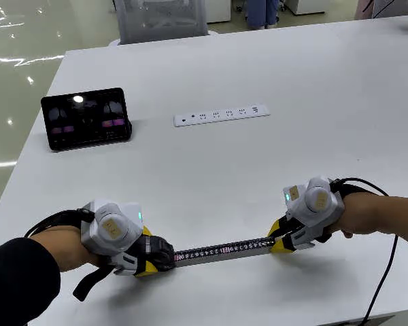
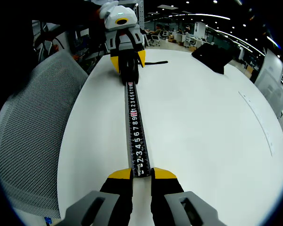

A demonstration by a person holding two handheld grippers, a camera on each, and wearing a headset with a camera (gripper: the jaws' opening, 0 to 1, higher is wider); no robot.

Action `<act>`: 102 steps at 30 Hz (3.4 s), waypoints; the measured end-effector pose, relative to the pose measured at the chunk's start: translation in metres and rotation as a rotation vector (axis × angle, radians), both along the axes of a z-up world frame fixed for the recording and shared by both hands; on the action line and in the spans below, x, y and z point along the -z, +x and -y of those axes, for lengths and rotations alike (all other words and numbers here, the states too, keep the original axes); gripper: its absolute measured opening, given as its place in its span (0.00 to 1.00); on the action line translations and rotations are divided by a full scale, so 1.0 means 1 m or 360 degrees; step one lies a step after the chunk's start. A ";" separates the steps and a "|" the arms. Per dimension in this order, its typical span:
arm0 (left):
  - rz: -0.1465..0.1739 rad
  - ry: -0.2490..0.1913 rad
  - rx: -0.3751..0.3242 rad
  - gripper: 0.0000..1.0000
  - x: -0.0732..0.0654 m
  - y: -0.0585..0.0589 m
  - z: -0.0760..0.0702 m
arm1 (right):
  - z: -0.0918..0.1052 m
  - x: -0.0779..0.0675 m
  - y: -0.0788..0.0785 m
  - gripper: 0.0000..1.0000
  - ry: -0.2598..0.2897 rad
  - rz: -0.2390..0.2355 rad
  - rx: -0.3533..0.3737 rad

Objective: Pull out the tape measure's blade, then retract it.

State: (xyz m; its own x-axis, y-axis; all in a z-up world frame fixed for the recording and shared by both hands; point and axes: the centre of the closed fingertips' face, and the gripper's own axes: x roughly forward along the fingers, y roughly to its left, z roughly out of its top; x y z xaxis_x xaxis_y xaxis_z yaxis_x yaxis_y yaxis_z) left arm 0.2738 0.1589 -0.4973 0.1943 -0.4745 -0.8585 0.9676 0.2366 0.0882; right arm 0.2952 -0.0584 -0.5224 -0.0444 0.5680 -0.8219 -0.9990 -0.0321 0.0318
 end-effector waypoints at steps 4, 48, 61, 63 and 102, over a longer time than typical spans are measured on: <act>-0.0003 0.0000 0.0004 0.32 0.000 0.000 0.000 | 0.002 0.000 -0.001 0.11 -0.0001 0.0000 0.0002; -0.0005 0.0010 0.0018 0.32 0.000 -0.001 0.000 | 0.027 0.002 0.003 0.10 -0.0056 0.0008 0.0023; 0.0003 0.0009 0.0019 0.33 0.000 0.000 0.001 | 0.027 0.002 0.003 0.11 -0.0091 0.0007 0.0007; 0.0008 0.0011 0.0015 0.33 0.000 0.001 0.001 | 0.026 0.002 0.003 0.12 -0.0096 -0.0001 0.0023; -0.0002 0.0044 -0.0057 0.39 -0.009 0.006 0.004 | 0.024 0.001 0.001 0.13 -0.0219 0.0101 0.0017</act>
State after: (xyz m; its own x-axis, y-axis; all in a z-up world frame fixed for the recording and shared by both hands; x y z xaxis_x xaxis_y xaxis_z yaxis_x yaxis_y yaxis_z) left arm 0.2795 0.1549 -0.4884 0.2095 -0.4436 -0.8714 0.9587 0.2685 0.0938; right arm 0.2962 -0.0820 -0.5238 0.0153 0.4499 -0.8929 -0.9994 -0.0211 -0.0278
